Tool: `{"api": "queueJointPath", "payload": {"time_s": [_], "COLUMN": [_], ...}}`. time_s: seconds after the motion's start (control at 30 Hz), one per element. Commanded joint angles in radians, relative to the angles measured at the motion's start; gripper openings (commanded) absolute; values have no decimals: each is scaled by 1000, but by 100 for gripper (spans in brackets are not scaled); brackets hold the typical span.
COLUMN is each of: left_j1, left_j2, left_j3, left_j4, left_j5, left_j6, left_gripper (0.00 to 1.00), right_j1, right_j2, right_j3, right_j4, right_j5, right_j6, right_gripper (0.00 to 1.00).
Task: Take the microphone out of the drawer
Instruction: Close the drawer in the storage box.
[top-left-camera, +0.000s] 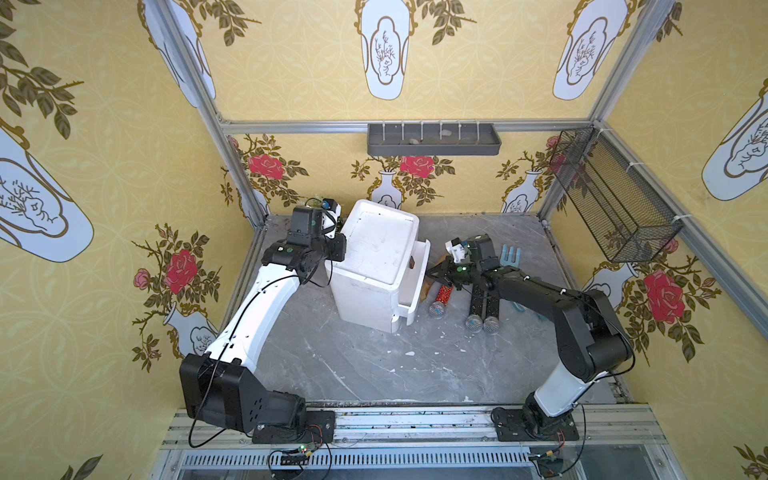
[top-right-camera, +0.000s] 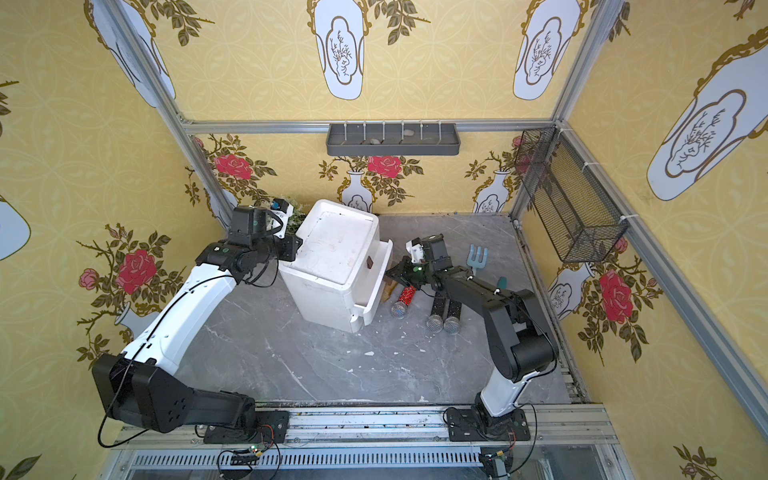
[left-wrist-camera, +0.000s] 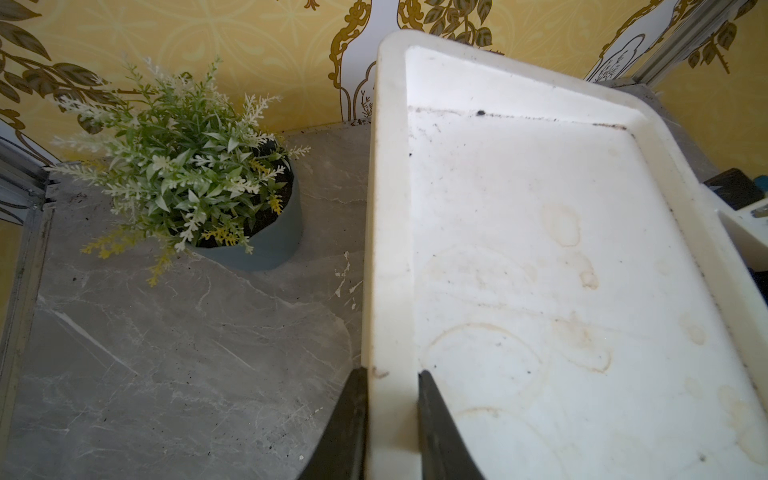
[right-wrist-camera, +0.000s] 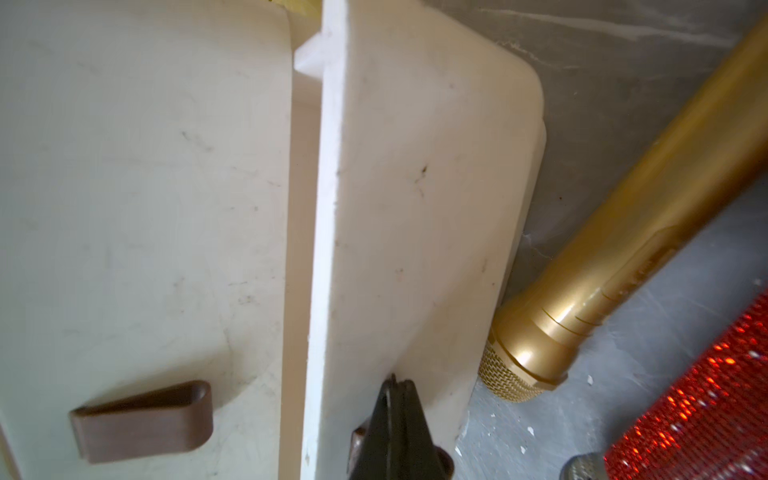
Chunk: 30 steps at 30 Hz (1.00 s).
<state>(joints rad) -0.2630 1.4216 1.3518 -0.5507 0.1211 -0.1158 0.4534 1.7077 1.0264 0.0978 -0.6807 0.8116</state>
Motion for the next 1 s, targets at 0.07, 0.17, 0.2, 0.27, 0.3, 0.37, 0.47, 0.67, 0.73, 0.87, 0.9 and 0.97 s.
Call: {"api": "queueJointPath", "payload": {"time_s": [0.07,0.17,0.2,0.27,0.3,0.37,0.47,0.67,0.73,0.87,0.9,0.97], "left_j1": [-2,-2,-2,-2,-3,-4,-2,-4,-5,-4,-4,-4], "left_j2": [24,24,23,23,23,24,24,27,27,25,25,27], "left_j3": [-19,-18,-19,-19,-19,-19,-19,-18,-18,-17,-17,-17], "left_j4": [-121,-122,-123,-123,-123,-123,-124,-126,-126,-125,-126,-129], "left_j5": [23,22,22,22,22,22,21,20,18,15,16,3], "left_j6": [-16,-16,-17,-16,-16,-15,-15,-15,-15,-13,-14,-12], "left_gripper": [13,13,13,13,13,13,13,13,13,13,13,13], "right_j1": [21,35,40,49,53,59,63,70,69,65,64,61], "right_j2": [50,88,101,122,133,148,164,190,181,130,114,86], "right_j3": [32,46,53,66,73,85,94,108,98,48,33,4], "right_j4": [119,161,170,190,200,207,225,243,242,210,194,163], "right_j5": [-29,-38,-42,-46,-49,-51,-54,-67,-71,-45,-36,-18], "right_j6": [28,49,56,67,70,75,85,98,99,86,77,62], "right_gripper": [0,0,0,0,0,0,0,0,0,7,12,20]}}
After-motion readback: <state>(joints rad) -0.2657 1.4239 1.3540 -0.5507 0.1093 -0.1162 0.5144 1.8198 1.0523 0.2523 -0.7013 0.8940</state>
